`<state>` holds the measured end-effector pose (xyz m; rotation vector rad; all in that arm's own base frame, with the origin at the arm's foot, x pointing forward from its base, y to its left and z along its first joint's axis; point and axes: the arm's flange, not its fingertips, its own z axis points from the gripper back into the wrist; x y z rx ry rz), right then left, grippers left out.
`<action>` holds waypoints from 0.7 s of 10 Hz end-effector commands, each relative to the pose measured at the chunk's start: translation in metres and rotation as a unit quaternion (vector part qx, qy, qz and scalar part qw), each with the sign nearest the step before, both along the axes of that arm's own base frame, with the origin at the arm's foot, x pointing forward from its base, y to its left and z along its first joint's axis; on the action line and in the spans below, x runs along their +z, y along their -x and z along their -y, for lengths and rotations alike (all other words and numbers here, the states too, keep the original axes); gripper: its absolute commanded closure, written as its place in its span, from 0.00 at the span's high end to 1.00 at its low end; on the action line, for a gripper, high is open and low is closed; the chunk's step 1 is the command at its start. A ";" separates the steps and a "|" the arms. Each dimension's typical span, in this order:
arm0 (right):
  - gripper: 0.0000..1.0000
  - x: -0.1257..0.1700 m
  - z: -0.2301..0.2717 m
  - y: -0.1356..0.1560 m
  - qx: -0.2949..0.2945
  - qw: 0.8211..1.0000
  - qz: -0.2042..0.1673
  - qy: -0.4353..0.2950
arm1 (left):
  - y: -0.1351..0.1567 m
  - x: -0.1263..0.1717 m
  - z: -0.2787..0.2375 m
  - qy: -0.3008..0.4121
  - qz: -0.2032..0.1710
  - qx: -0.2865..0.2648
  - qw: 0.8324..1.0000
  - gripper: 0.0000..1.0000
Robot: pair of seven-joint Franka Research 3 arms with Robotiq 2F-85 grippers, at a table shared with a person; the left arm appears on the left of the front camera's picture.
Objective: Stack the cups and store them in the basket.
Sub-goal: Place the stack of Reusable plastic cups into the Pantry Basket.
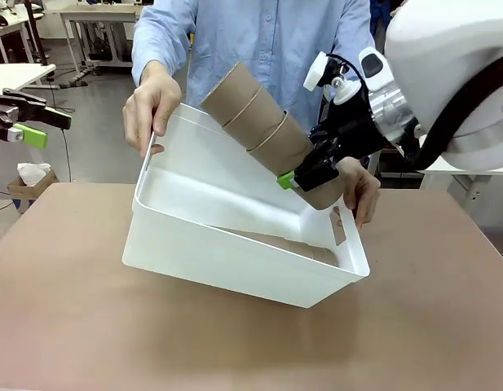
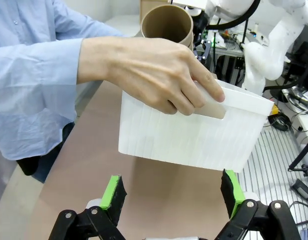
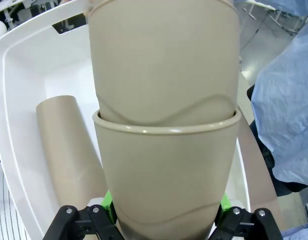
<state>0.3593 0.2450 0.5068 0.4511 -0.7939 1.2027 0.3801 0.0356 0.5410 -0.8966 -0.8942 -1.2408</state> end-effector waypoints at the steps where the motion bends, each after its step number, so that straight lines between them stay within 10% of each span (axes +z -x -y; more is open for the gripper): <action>1: 0.85 0.007 0.004 -0.007 0.005 1.000 -0.015 -0.004 | 0.002 0.003 0.000 0.000 -0.006 0.000 1.000 1.00; 7: 0.85 -0.007 -0.027 -0.023 0.040 0.996 -0.009 0.073 | 0.002 0.003 0.000 0.000 -0.006 0.000 1.000 1.00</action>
